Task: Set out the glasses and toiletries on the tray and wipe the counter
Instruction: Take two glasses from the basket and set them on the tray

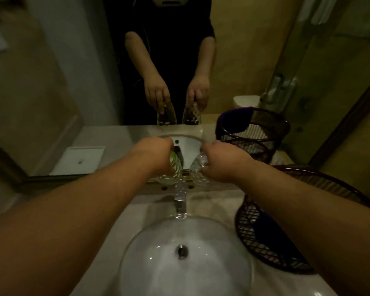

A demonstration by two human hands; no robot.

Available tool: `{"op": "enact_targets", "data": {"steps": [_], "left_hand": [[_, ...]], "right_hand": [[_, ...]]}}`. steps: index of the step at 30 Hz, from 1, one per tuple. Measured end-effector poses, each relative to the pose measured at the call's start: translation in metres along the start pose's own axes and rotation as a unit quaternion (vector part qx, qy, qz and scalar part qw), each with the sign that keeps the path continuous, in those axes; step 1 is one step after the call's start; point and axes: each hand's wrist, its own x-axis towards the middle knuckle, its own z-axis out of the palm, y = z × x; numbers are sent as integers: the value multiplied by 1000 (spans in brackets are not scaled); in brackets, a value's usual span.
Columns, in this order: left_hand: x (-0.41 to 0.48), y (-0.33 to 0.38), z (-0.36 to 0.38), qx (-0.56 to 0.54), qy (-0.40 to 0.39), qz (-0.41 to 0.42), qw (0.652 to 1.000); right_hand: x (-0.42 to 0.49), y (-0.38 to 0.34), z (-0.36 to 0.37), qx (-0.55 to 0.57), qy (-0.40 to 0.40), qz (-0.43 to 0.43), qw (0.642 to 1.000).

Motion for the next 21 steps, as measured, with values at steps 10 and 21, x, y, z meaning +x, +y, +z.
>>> {"op": "enact_targets", "data": {"steps": [10, 21], "left_hand": [[-65, -179, 18, -16, -31, -105, 994], [-108, -334, 84, -19, -49, -171, 984]], "right_hand": [[60, -182, 40, 1, -41, -116, 992], [108, -338, 125, 22, -98, -187, 977]]}}
